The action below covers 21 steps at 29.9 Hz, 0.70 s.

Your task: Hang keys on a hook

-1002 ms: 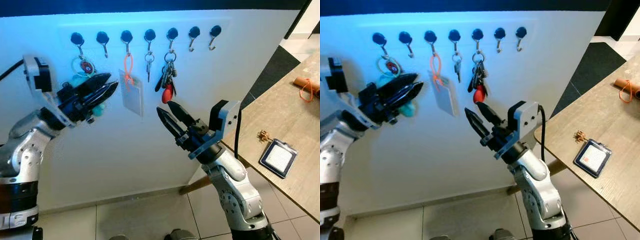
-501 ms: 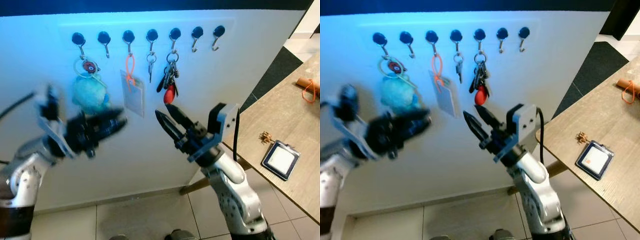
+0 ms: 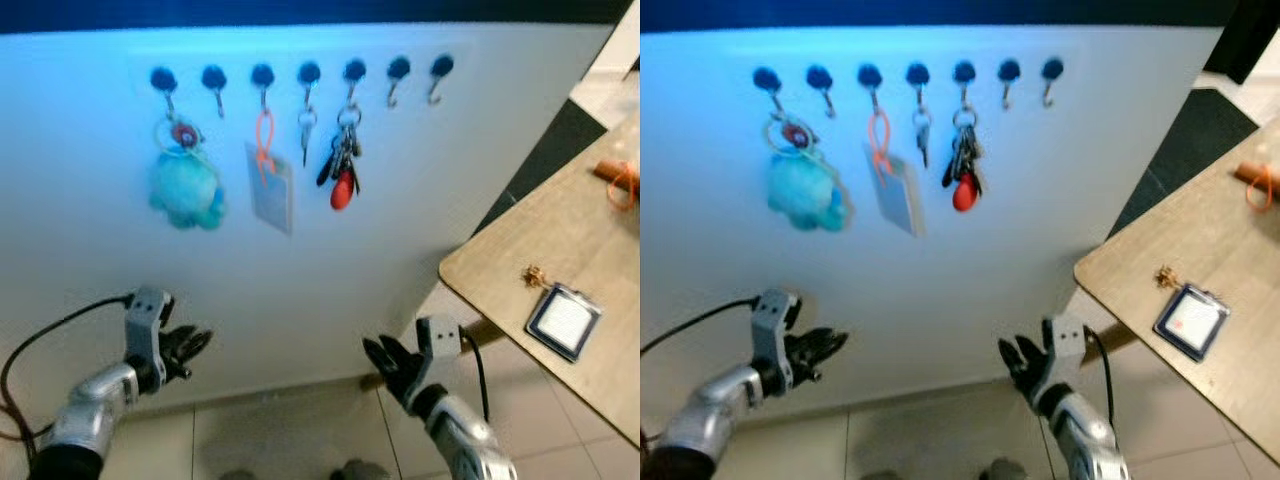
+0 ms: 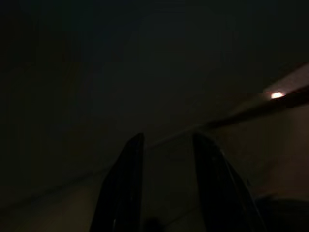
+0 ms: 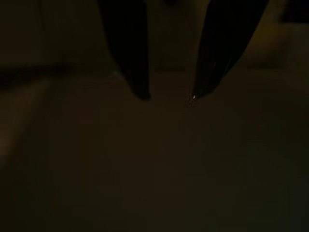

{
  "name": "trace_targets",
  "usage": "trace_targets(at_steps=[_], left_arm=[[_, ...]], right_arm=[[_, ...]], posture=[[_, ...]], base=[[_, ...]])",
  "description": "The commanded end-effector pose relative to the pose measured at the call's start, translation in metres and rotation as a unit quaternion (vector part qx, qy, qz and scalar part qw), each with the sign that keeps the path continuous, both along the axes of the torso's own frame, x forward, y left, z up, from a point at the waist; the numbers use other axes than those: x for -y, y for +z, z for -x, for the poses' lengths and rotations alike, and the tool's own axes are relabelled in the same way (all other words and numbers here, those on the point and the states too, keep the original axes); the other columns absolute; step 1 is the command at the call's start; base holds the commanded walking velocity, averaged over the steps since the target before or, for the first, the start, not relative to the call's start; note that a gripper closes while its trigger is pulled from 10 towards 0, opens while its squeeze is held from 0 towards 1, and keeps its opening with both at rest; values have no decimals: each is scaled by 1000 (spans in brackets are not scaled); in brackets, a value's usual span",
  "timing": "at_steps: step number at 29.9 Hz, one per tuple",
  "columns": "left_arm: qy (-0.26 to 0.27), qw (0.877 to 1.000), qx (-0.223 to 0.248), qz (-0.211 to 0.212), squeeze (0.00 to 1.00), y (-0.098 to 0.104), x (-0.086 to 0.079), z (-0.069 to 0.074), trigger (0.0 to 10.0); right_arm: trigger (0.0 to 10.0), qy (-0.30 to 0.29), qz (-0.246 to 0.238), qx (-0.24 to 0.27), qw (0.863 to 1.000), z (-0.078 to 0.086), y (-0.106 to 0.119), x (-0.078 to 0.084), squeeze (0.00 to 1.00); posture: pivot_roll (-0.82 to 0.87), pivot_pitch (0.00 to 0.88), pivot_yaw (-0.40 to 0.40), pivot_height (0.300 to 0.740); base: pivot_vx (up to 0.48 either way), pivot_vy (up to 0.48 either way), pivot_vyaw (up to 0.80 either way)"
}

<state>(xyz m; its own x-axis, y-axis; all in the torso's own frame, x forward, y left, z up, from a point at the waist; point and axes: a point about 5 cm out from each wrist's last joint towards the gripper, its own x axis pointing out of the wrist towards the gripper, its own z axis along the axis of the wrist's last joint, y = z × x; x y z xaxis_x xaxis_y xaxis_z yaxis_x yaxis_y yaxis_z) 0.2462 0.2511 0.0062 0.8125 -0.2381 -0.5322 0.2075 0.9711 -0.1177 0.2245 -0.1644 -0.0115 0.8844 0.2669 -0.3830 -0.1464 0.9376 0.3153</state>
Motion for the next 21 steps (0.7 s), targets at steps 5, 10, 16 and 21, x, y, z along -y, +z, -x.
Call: trace_targets(at_steps=[5, 10, 16, 21], left_arm=[[65, 994, -69, -58, 0, -32, 11, 11, 10000], [92, 991, -82, -55, 0, -39, 19, 9, 10000], [90, 992, -72, -58, 0, -43, 39, 2, 10000], [76, 988, -91, -98, 0, -47, 39, 5, 10000]], right_arm=[[10000, -103, 36, -76, 991, 12, -30, 24, 0], [10000, -134, 63, -107, 983, 15, -38, 32, 0], [10000, -174, 80, -148, 970, 18, -47, 42, 0], [10000, -186, 89, -150, 967, 21, -49, 46, 0]], posture=[[29, 32, -20, 740], [8, 37, -14, 740], [4, 28, -10, 740], [7, 24, -5, 740]], base=[[0, 0, 0], [0, 0, 0], [0, 0, 0], [0, 0, 0]])
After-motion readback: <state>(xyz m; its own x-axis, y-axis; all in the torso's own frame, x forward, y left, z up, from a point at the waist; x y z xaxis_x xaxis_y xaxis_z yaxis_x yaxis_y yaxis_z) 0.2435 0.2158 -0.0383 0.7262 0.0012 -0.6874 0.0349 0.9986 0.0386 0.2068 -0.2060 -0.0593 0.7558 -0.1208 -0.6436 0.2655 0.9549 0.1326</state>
